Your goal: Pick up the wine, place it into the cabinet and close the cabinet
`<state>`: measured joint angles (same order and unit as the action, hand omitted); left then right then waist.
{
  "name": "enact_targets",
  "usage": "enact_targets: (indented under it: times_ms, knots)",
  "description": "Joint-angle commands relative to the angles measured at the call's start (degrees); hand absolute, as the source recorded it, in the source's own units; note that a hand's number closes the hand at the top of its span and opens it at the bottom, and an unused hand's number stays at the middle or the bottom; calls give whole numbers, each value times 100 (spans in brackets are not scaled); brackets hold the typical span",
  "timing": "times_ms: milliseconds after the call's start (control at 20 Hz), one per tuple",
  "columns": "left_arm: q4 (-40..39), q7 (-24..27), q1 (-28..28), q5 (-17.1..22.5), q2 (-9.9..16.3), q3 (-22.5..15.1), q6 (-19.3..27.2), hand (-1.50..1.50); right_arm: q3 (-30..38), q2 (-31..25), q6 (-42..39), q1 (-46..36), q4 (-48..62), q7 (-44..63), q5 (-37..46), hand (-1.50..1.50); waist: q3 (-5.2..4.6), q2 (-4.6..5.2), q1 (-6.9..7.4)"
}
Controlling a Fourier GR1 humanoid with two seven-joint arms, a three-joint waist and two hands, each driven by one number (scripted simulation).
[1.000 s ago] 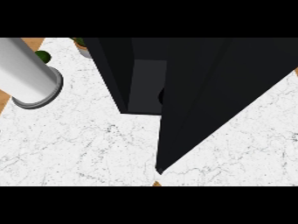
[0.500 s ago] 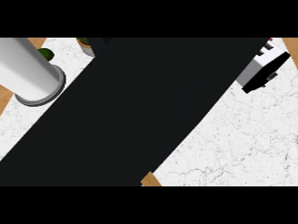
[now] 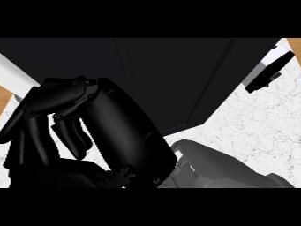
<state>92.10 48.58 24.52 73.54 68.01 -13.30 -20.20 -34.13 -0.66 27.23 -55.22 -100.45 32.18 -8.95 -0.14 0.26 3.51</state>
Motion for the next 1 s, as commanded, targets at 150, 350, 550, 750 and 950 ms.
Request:
enact_targets:
  times_ms: [150,350,550,750,950]
  knots:
    - [-305,105,153,-35,-50,470,-656,-150,1126,65,-1238,-913,1881,-919,-897,150,9,22,-51]
    - [-399,19,194,-146,-77,615,-837,-150,1046,65,-2231,-967,2398,-757,-1870,150,4,53,54]
    - [-250,-302,27,83,-41,729,-645,-150,795,19,-3741,-1175,2769,-70,-2594,150,4,87,25]
    - [-115,-435,209,125,-25,901,-688,-150,792,-12,-4800,-1120,3557,-78,-2991,150,15,42,34]
    - [-781,-582,-148,31,-445,913,-982,-150,699,65,-4933,-1602,4199,-82,-3487,150,-2,33,-132]
